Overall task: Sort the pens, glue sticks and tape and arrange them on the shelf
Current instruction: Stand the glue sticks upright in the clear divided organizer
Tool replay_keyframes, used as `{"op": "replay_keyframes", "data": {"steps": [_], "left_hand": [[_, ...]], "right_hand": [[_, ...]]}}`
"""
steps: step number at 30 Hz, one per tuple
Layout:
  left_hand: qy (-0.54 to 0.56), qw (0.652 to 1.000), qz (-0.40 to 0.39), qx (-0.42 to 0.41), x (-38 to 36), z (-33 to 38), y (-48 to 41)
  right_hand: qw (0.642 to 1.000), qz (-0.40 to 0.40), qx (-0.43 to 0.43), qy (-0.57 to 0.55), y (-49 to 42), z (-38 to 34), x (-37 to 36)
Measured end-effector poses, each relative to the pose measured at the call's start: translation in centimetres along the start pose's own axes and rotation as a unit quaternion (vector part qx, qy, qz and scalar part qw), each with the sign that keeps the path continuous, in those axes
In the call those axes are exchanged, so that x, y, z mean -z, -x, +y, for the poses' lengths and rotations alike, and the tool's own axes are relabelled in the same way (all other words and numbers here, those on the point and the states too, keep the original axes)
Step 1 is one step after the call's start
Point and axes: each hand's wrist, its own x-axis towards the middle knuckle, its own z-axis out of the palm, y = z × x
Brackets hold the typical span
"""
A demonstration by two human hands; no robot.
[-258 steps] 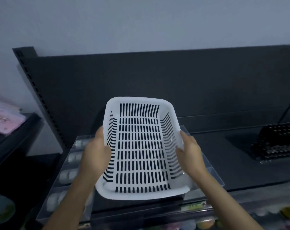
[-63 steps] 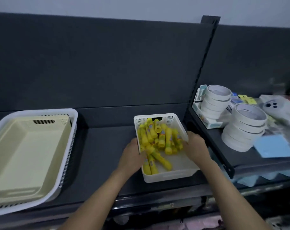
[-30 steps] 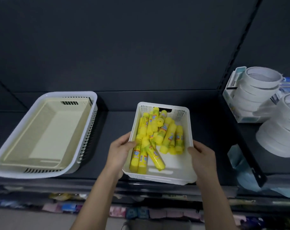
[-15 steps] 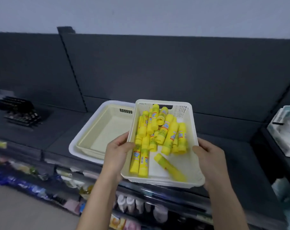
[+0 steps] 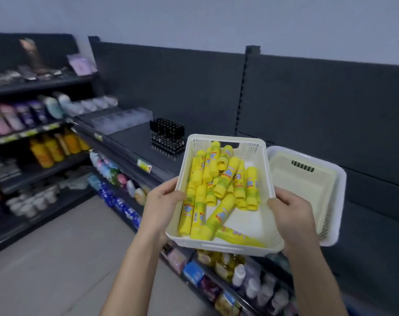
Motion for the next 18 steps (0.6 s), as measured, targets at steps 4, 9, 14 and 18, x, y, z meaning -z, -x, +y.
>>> {"op": "replay_keyframes", "data": {"steps": [4, 9, 14, 18], "left_hand": [[0.017, 0.997, 0.071, -0.004, 6.8, 1.4, -1.6], [0.032, 0.987, 0.159, -0.01, 13.7, 2.3, -4.4], [0.02, 0.973, 0.229, -0.019, 19.6, 3.5, -9.6], [0.01, 0.964, 0.263, -0.028, 22.6, 5.8, -14.9]], "right_hand": [[0.997, -0.076, -0.001, -0.003, -0.2, -0.1, -8.0], [0.985, -0.171, -0.027, -0.027, -1.7, 0.0, -17.3], [0.964, -0.251, -0.05, -0.065, -5.3, 0.1, -27.2], [0.95, -0.292, -0.073, -0.087, -9.5, -0.2, -34.4]]}}
